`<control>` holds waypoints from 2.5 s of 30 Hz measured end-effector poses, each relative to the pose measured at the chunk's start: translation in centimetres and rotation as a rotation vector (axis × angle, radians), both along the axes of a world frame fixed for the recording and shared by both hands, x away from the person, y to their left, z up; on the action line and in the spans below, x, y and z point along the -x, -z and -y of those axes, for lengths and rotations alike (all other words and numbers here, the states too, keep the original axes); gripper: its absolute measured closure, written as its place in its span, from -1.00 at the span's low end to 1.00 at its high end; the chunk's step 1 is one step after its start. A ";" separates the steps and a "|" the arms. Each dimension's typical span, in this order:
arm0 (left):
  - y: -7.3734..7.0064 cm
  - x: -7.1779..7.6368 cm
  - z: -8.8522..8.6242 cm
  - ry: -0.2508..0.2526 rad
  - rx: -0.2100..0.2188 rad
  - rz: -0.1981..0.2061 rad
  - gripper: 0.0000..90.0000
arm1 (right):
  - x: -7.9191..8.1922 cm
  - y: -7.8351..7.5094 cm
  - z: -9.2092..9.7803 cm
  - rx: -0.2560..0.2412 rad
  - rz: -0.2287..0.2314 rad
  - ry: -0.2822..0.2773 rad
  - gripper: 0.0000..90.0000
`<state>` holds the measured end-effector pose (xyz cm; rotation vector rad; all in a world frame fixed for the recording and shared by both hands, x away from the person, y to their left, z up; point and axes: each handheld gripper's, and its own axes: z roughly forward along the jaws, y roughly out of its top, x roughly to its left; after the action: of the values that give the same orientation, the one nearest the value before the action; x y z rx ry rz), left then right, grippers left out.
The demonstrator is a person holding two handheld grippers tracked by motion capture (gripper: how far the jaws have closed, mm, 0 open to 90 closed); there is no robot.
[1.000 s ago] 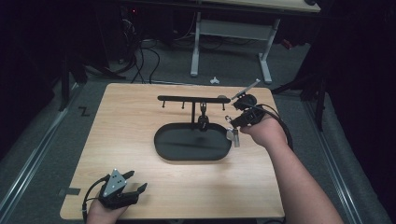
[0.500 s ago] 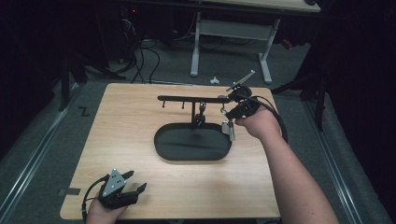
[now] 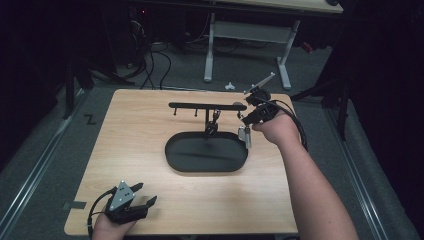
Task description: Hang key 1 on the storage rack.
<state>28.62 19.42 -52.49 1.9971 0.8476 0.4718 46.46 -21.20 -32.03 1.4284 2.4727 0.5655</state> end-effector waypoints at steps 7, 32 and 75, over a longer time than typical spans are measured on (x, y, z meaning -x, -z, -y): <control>0.1 0.0 0.0 0.000 0.000 0.002 -0.28 | -0.8 0.5 0.2 -0.018 -0.001 0.013 0.88; 0.1 0.0 0.1 0.007 -0.004 -0.007 -0.28 | -0.3 2.4 2.1 -0.053 0.039 0.092 0.41; 0.0 -0.7 1.9 0.050 -0.014 -0.010 -0.29 | 10.8 16.1 6.6 -0.115 0.312 0.092 -0.47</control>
<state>29.31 17.49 -52.52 2.0302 0.7999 0.4407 35.62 -27.82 -48.10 1.3665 2.1521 0.8514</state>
